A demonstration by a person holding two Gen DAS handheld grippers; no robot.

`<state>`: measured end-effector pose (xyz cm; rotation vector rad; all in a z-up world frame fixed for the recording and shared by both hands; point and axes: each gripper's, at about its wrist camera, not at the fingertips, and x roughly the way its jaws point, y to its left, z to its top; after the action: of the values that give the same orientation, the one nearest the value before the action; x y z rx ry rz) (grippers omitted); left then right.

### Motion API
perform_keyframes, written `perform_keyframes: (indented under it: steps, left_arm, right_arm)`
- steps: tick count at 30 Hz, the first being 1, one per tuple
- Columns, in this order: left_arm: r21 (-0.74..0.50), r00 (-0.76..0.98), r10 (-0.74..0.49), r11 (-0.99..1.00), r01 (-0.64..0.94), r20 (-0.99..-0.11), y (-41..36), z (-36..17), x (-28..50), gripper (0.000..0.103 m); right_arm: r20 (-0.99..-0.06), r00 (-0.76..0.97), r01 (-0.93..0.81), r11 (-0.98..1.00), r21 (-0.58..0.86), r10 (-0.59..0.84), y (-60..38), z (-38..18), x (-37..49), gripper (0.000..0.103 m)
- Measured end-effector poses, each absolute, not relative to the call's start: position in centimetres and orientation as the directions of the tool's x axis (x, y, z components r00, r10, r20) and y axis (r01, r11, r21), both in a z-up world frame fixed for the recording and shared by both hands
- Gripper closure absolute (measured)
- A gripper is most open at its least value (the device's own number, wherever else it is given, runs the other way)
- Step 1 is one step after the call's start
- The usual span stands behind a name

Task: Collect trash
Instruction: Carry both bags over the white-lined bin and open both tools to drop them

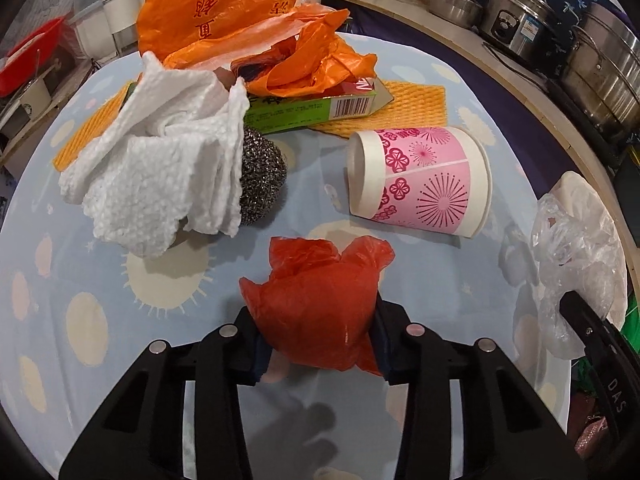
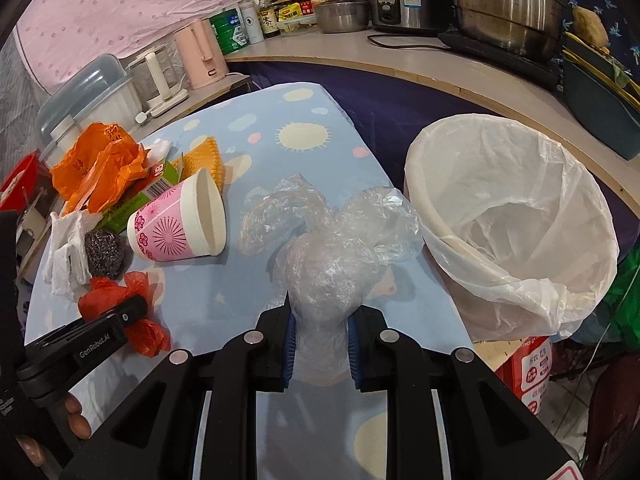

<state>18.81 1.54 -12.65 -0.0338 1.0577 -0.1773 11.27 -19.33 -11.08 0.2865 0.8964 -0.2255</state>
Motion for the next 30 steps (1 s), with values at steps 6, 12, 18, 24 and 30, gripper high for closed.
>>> perform_keyframes:
  steps: [6,12,18,24,30]
  left_arm:
    - [-0.105,0.508,-0.167,0.983,0.148,-0.845,1.5,-10.6,17.1,0.066]
    - [-0.067,0.546,-0.165,0.979,0.195,-0.822,0.9,-7.4,14.2,0.066]
    - [-0.054,0.569,-0.198,0.964,0.26,-0.798,-1.2,-4.4,11.5,0.066]
    - [-0.036,0.594,-0.247,0.938,0.344,-0.766,-5.2,-2.2,9.5,0.066]
    - [-0.052,0.569,-0.327,0.894,0.445,-0.754,-10.9,-1.1,9.4,0.066]
  right_arm:
    - [-0.779,0.623,0.306,0.939,0.159,-0.071,-19.7,-10.1,9.7,0.083]
    - [-0.747,0.66,0.313,0.934,0.171,-0.084,-20.4,-8.0,7.5,0.083]
    - [-0.709,0.695,0.342,0.922,0.179,-0.12,-22.2,-5.8,4.6,0.083]
    - [-0.688,0.7,0.418,0.891,0.175,-0.193,-26.2,-4.7,1.6,0.083]
    - [-0.678,0.682,0.509,0.843,0.172,-0.273,-31.5,-4.4,-0.1,0.083]
